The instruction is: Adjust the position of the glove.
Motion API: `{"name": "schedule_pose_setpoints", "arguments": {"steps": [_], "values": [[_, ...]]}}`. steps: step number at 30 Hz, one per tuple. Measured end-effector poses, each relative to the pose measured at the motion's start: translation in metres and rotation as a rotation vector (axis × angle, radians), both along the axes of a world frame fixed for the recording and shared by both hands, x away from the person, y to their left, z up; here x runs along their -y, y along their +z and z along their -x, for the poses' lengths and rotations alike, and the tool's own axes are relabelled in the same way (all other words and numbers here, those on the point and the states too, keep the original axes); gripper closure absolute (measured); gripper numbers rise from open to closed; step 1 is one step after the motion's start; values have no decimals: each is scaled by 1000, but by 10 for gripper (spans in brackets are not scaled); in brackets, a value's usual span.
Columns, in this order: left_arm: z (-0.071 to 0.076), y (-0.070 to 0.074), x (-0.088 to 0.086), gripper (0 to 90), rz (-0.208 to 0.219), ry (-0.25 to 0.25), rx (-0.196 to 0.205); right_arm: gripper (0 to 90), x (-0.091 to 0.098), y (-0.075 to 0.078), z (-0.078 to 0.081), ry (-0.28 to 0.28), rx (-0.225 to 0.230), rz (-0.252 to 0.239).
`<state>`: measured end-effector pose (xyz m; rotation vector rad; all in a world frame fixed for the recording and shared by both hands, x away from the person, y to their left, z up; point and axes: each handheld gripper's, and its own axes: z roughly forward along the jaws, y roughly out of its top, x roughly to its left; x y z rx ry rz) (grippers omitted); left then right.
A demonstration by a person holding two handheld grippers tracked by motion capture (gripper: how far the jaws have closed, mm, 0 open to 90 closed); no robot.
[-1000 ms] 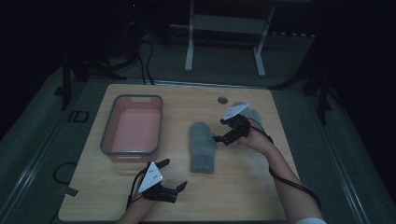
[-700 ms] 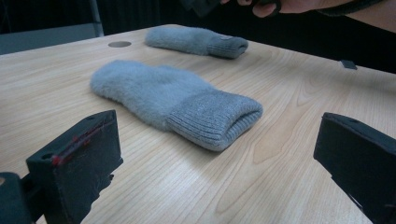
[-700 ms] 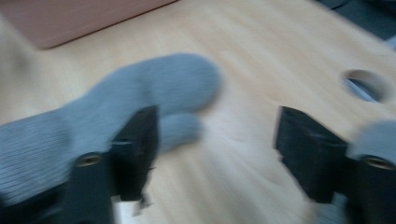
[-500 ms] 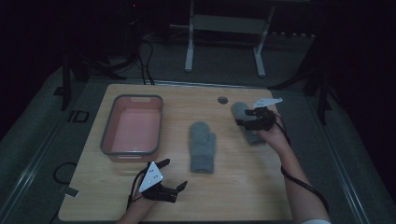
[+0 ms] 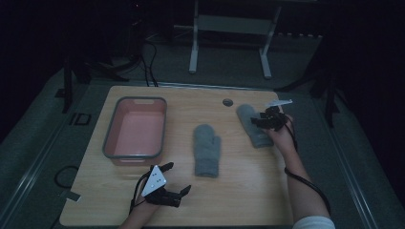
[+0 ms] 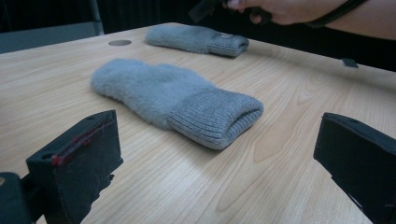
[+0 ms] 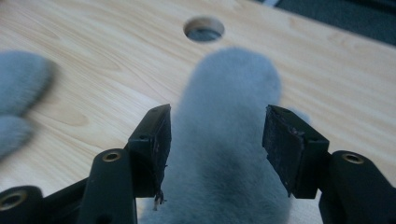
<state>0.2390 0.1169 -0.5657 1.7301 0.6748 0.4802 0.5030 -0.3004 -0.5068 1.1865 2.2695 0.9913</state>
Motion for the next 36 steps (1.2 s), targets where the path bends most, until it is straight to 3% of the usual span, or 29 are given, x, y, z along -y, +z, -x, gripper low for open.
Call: {"name": "schedule_pose_setpoints", "arguments": {"steps": [3,7,12,13,15,20,24,28,29,35,36], "values": [[0,0,0,10,0,-3,-1,419,0,-10,-4,-12,-23,-16],[0,0,0,10,0,-4,0,416,-1,-27,-5,-31,-44,30],[0,0,0,10,-1,-4,-1,442,-1,-38,-3,-45,-26,39],[1,0,1,10,-2,-4,-2,524,-3,-42,0,-48,-2,43],[1,0,1,10,-5,-6,-1,602,-3,-42,1,-54,9,49],[1,0,0,10,-4,-4,2,752,-8,-40,5,-111,1,50],[1,0,0,10,-1,-2,2,793,-9,-35,9,-180,-33,5],[1,0,0,10,-2,-2,3,799,-9,-30,17,-218,-28,-13],[1,0,0,10,-3,-2,4,799,-8,-23,27,-236,-13,-42],[1,0,0,10,-1,4,1,799,-5,-7,52,-293,27,-67],[1,0,0,10,-2,5,3,799,-2,-1,64,-326,54,-73]]}}
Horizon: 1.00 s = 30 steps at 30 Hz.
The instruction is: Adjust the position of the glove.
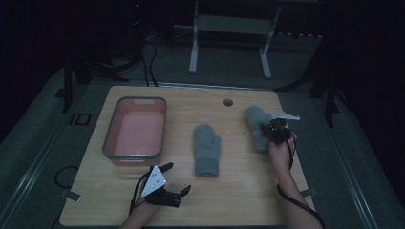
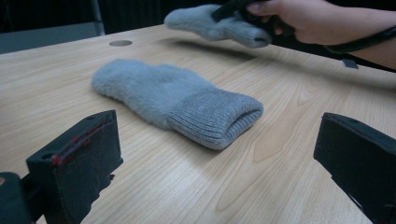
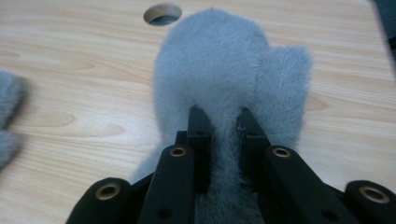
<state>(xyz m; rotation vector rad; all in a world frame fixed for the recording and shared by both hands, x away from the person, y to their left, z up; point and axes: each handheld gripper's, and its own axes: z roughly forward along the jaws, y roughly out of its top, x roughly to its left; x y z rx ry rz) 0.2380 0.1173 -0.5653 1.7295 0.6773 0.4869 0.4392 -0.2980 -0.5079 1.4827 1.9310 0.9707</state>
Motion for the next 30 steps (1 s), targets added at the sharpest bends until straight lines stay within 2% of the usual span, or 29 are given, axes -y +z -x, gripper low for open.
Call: {"name": "schedule_pose_setpoints", "arguments": {"steps": [4,6,8,9,17,20,23,24,26,28,30], "values": [[0,0,0,10,5,-1,-4,800,0,7,18,-54,40,6],[0,0,0,10,2,-3,-3,800,0,9,23,-59,42,4],[0,0,0,10,1,-5,1,800,1,12,33,-81,42,-26],[0,0,1,10,2,-5,2,800,1,14,39,-87,41,-20],[0,0,2,10,4,-7,-1,798,1,20,77,-79,68,-8],[0,0,1,10,6,-5,-1,797,3,14,91,-94,47,-51],[1,1,1,10,6,-3,1,797,5,3,104,-117,26,-36],[1,1,1,10,7,-3,2,798,6,-1,107,-125,24,-17],[1,0,2,10,6,-4,2,798,10,-9,109,-135,1,-24],[0,0,2,10,1,-6,3,798,12,-18,108,-135,-26,9],[0,0,3,10,-4,-8,4,797,15,-28,104,-137,-55,15]]}}
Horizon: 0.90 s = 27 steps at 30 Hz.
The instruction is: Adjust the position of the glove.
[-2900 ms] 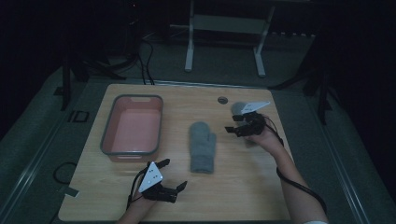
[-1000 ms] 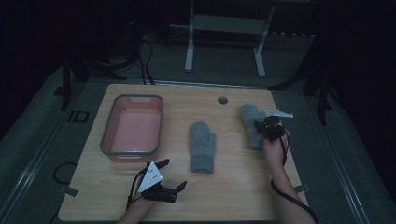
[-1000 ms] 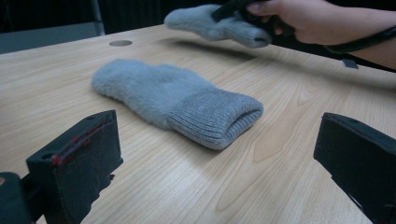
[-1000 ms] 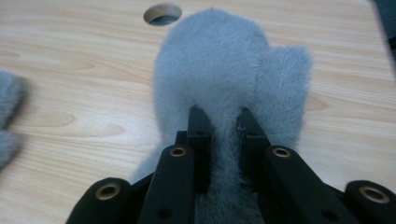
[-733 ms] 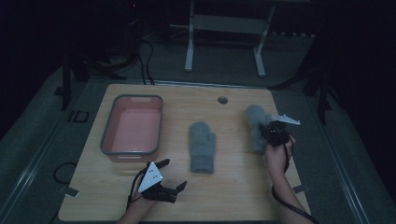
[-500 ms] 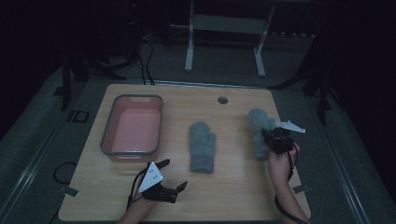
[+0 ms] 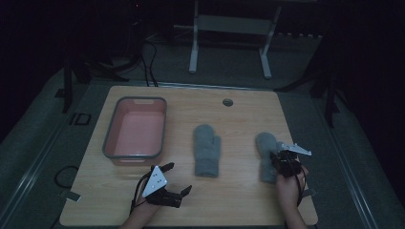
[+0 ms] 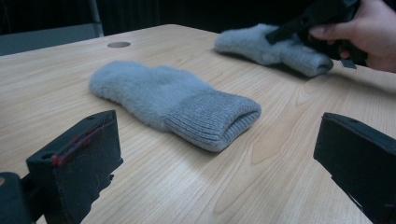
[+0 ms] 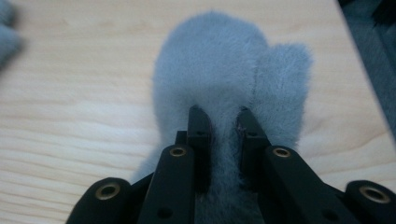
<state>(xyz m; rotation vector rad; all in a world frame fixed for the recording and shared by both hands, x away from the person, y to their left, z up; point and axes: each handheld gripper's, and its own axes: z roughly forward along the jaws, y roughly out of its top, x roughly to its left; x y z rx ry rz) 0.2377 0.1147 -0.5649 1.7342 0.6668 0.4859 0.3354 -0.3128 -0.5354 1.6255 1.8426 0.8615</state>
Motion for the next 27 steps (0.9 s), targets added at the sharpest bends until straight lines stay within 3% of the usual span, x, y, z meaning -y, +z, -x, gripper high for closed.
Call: {"name": "schedule_pose_setpoints", "arguments": {"steps": [3,6,8,12,14,20,23,27], "values": [[1,1,0,10,-5,-1,6,793,5,-11,-4,-2,-21,-15],[1,1,-1,10,-2,1,6,784,2,-11,-4,9,-16,9],[0,0,-1,10,-3,2,5,760,6,-11,-4,34,-22,-6],[1,0,0,10,-5,2,5,564,13,-6,-4,66,-26,-48],[1,0,0,10,-6,3,4,503,14,-1,-3,85,-26,-34],[0,0,1,10,-10,1,0,449,15,4,0,121,-13,-22],[1,0,1,10,-7,-1,3,449,17,-6,-1,135,-33,-39],[1,0,1,10,-11,2,-1,506,15,-13,1,138,-18,2]]}}
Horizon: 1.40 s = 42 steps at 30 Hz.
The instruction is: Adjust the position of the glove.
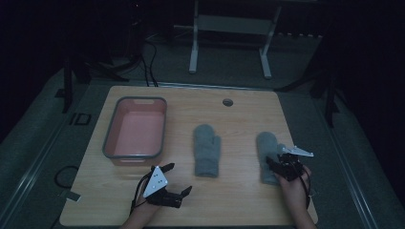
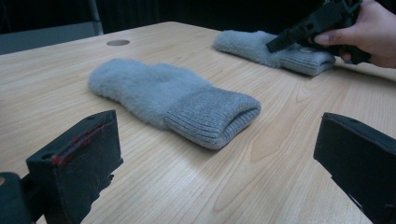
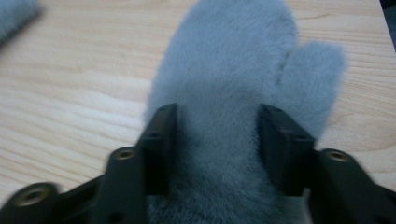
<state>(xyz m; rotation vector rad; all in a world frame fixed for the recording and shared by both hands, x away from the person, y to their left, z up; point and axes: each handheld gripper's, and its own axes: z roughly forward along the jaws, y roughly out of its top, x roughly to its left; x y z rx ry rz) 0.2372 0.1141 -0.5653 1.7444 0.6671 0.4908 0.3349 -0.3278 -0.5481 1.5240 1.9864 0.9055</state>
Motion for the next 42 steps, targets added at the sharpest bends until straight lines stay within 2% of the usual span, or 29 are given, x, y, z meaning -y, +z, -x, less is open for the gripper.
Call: {"name": "schedule_pose_setpoints", "arguments": {"steps": [1,4,5,6,8,13,14,17,18,21,22,24,25,26,27,28,32,33,38,42], "values": [[0,0,0,10,0,0,1,521,-1,-2,0,6,6,12],[0,0,0,10,-2,-1,2,642,-3,-4,1,-14,11,4],[0,0,0,10,-6,-3,2,716,-4,-4,2,-31,11,-7],[0,0,0,10,-6,-3,2,716,-4,-4,2,-31,11,-7],[0,0,0,10,-6,-1,3,771,-7,-1,2,-57,5,-13],[0,0,-1,10,-2,3,3,788,-10,8,3,-91,-11,-24],[0,0,-1,10,-2,3,3,790,-13,16,5,-102,2,-28],[0,0,0,10,-2,2,1,791,-16,25,6,-105,14,-39],[0,0,0,10,-2,1,1,794,-19,34,7,-103,31,-48],[-1,0,0,10,-1,1,1,798,-27,47,7,-92,57,-56],[-1,0,0,10,0,2,1,798,-27,47,7,-92,57,-56],[-1,0,-1,10,-3,4,1,798,-37,60,8,-83,77,-71],[-1,0,-1,10,-4,4,1,798,-37,60,8,-83,77,-71],[-1,0,0,10,-4,4,1,797,-46,67,8,-79,86,-78],[-1,0,-1,10,-4,5,2,797,-46,67,8,-79,86,-78],[-1,0,0,10,-1,5,1,797,-56,70,8,-70,91,-76],[-1,0,-1,10,-2,8,3,797,-78,73,5,-49,86,-97],[-1,0,-1,10,-2,8,3,797,-78,73,5,-49,86,-97],[0,0,-2,10,-18,2,9,797,-113,71,3,-9,67,-136],[0,1,-2,10,-13,2,15,797,-131,70,2,12,64,-136]]}}
